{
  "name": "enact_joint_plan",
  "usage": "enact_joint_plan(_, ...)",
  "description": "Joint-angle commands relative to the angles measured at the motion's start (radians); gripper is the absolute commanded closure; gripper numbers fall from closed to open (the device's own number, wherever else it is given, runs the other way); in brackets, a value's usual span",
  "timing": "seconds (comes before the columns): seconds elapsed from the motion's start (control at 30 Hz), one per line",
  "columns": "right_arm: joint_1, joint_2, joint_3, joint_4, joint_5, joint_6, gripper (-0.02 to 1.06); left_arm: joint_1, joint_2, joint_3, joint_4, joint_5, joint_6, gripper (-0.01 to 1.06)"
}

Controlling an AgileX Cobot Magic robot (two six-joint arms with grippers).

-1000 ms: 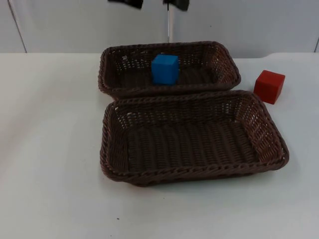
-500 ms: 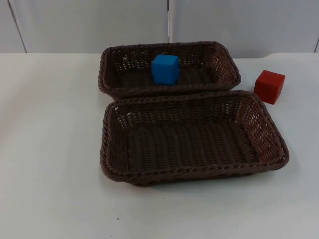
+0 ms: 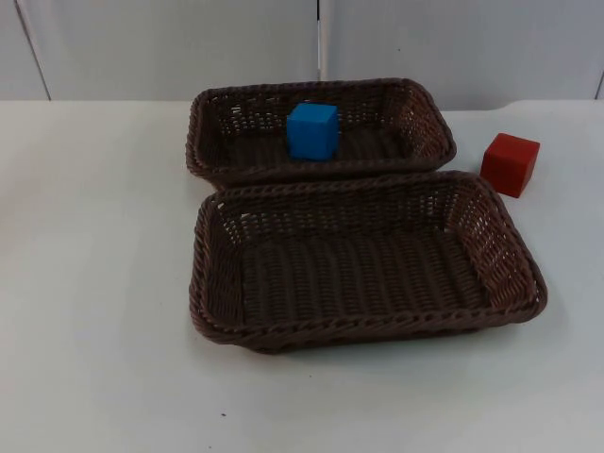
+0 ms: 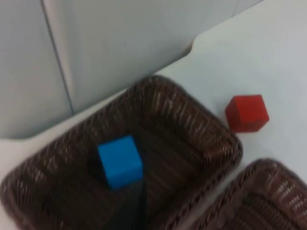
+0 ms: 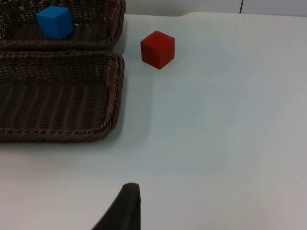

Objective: Pick up one cube with the left hand and place it into the upper basket. Pick up one cube with the right hand and place it into the lower basket.

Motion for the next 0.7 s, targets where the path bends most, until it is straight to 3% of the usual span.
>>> enact_joint_plan(0.0,-0.009,-0.004,0.002,-0.001,-0.004,-0.003,-0.01,0.002,-0.054,0.075,0.008,-0.043,-0.003,0.04)
enact_joint_plan(0.37,-0.009,-0.004,0.002,-0.006,-0.004,-0.003,-0.01,0.002,-0.393,0.530,0.011,-0.214,-0.003,0.04)
enact_joint_plan(0.67,-0.009,-0.004,0.002,-0.008,-0.004,-0.003,-0.01,0.002,-0.639,0.761,0.015,-0.236,-0.003,0.04)
